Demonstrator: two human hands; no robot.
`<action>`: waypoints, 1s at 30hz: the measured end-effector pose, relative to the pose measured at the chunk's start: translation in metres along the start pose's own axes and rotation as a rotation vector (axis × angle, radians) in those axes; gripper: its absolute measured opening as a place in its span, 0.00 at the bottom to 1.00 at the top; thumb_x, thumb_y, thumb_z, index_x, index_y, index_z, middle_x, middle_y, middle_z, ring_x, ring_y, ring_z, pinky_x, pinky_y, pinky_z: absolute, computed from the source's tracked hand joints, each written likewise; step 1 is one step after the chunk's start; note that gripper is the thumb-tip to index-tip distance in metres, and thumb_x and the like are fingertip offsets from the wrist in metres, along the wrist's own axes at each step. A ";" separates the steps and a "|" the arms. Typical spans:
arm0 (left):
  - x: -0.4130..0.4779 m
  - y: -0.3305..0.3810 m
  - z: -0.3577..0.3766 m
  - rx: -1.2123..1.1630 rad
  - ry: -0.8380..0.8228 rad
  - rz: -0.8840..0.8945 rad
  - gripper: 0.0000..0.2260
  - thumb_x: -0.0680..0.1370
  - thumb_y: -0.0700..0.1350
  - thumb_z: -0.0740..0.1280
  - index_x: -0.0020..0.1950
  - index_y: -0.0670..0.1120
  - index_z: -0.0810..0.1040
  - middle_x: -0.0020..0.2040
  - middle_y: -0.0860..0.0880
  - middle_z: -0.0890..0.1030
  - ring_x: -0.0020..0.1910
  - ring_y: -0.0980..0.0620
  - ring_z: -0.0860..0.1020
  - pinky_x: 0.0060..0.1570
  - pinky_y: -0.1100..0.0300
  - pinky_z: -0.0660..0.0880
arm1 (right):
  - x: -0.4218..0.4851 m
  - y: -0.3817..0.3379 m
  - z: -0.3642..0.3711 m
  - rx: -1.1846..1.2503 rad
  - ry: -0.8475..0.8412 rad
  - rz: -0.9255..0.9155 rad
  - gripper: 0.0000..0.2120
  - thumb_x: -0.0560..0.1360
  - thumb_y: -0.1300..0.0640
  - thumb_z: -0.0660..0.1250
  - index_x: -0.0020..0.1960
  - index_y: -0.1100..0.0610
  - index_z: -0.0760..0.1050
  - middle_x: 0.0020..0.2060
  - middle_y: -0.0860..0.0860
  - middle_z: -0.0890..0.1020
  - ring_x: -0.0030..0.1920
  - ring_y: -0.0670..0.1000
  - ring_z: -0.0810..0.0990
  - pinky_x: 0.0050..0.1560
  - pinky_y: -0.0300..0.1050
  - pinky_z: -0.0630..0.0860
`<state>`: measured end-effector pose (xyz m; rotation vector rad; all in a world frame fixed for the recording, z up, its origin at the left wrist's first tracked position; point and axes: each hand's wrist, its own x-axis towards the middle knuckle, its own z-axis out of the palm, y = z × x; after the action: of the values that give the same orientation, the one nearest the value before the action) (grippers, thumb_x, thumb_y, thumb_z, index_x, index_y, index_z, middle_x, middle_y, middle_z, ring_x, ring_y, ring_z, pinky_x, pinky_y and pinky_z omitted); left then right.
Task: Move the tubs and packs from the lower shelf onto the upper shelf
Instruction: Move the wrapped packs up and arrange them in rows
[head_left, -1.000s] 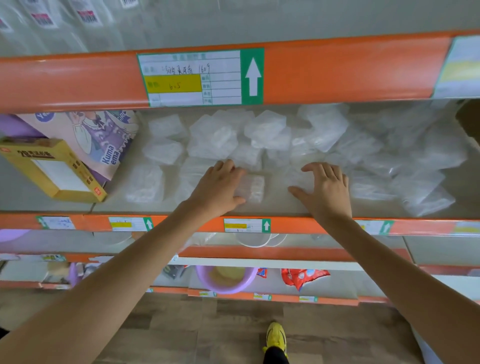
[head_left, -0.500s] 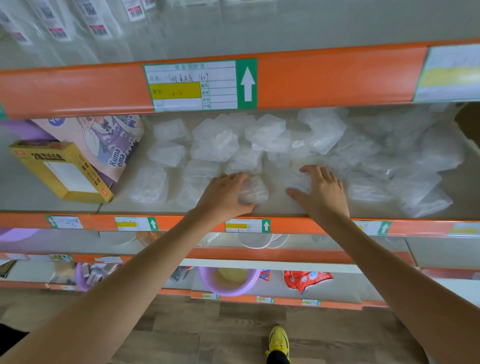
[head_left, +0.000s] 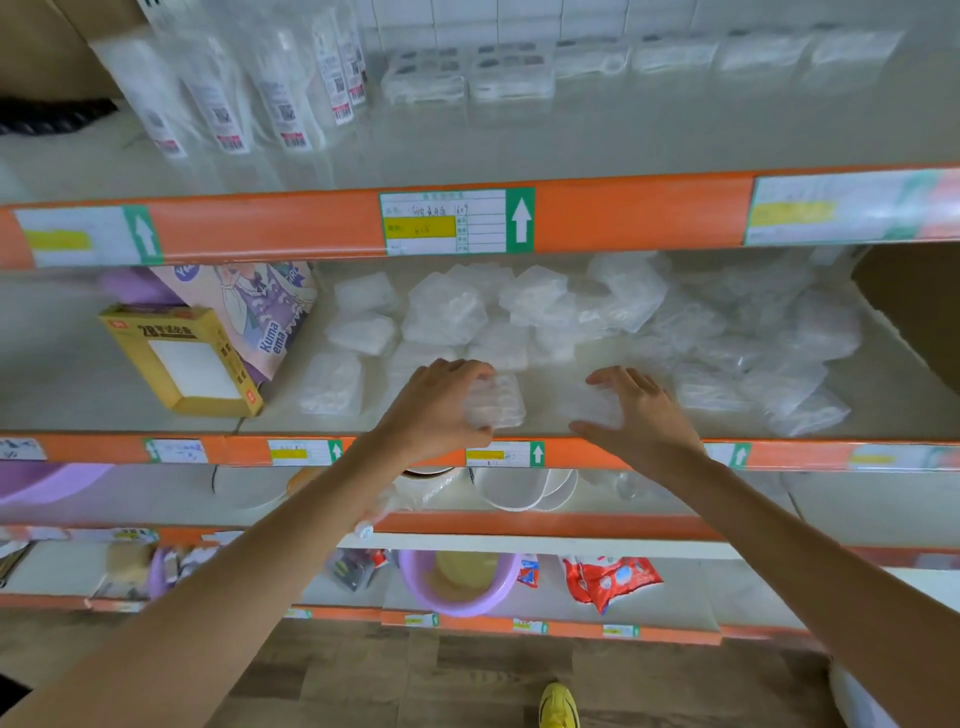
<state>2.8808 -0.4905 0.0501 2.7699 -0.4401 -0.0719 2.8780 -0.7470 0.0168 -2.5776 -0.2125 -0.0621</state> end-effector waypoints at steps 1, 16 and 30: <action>-0.006 0.000 -0.003 0.008 0.008 0.006 0.29 0.70 0.51 0.74 0.70 0.50 0.71 0.64 0.53 0.76 0.62 0.48 0.71 0.62 0.57 0.63 | -0.005 -0.004 -0.004 -0.003 -0.002 -0.015 0.27 0.69 0.45 0.75 0.64 0.52 0.72 0.60 0.49 0.77 0.61 0.53 0.74 0.62 0.49 0.70; -0.087 0.029 -0.081 -0.030 0.039 0.162 0.31 0.71 0.55 0.76 0.71 0.52 0.72 0.67 0.54 0.76 0.64 0.52 0.73 0.57 0.64 0.65 | -0.087 -0.075 -0.083 0.010 0.045 -0.099 0.27 0.67 0.40 0.76 0.62 0.45 0.73 0.59 0.41 0.78 0.59 0.41 0.75 0.57 0.38 0.70; -0.081 0.085 -0.198 -0.196 0.202 0.447 0.32 0.66 0.57 0.74 0.68 0.49 0.76 0.63 0.58 0.78 0.59 0.68 0.74 0.59 0.77 0.64 | -0.085 -0.134 -0.206 0.018 0.257 -0.271 0.23 0.65 0.44 0.78 0.57 0.47 0.76 0.53 0.42 0.81 0.55 0.44 0.79 0.58 0.41 0.74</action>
<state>2.7985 -0.4787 0.2651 2.3955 -0.9269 0.2542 2.7722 -0.7551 0.2538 -2.4761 -0.4606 -0.4847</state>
